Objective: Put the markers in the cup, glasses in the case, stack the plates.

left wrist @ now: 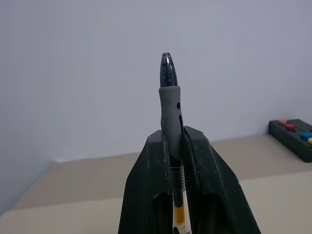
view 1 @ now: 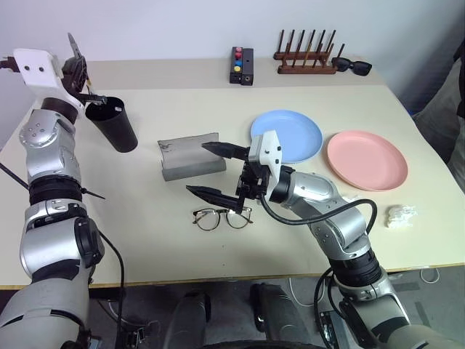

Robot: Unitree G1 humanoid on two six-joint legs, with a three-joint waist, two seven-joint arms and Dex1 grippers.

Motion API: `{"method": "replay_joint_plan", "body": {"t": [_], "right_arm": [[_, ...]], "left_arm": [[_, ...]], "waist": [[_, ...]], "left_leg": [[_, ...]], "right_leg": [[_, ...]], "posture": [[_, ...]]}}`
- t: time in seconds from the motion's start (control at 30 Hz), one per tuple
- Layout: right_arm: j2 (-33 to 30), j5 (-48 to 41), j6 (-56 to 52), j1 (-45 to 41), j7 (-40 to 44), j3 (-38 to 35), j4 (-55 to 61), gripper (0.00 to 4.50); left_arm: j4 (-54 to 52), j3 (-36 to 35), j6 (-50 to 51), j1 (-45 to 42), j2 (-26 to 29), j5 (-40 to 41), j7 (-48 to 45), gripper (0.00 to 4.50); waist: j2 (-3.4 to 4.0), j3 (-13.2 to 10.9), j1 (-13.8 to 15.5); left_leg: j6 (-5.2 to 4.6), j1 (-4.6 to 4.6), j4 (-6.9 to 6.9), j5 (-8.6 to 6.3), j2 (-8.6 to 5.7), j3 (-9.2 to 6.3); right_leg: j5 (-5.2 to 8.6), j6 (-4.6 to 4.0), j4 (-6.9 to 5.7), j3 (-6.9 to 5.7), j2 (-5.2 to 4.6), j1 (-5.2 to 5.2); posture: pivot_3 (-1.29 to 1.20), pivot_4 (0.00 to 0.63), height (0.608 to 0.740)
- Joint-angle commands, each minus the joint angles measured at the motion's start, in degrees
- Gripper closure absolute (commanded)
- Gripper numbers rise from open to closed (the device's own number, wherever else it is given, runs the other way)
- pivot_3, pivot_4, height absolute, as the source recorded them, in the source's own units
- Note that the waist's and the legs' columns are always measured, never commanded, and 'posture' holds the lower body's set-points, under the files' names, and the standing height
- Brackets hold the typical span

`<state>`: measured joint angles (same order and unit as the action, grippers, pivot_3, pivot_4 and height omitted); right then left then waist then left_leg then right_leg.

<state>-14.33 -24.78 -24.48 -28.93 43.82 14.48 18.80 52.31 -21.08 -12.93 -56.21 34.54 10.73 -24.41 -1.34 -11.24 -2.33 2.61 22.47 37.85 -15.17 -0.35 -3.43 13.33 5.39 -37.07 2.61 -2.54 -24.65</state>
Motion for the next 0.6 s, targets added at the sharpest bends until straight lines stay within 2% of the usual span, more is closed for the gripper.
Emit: {"method": "replay_joint_plan", "body": {"t": [0.03,0.6], "right_arm": [[0.31,-0.32,0.79,-0.01,-0.4,-0.34,2.44,0.0],[0.7,-0.23,1.08,0.06,-1.0,-0.17,2.3,0.0]], "left_arm": [[0.08,-0.84,-2.51,0.14,-0.4,1.4,0.96,4.47],[-3.08,-0.41,-3.27,5.04,-2.8,2.35,2.38,4.47]], "waist": [[0.0,0.0,-0.03],[0.0,0.0,0.0]], "left_leg": [[0.0,0.0,0.0,0.0,0.0,0.0],[0.0,-0.01,0.0,0.0,0.0,-0.01]], "right_leg": [[0.0,0.0,0.0,0.0,0.0,0.0],[0.0,0.0,0.0,0.0,0.0,0.01]], "posture": [[0.0,0.15,0.735],[0.0,0.15,0.735]]}}
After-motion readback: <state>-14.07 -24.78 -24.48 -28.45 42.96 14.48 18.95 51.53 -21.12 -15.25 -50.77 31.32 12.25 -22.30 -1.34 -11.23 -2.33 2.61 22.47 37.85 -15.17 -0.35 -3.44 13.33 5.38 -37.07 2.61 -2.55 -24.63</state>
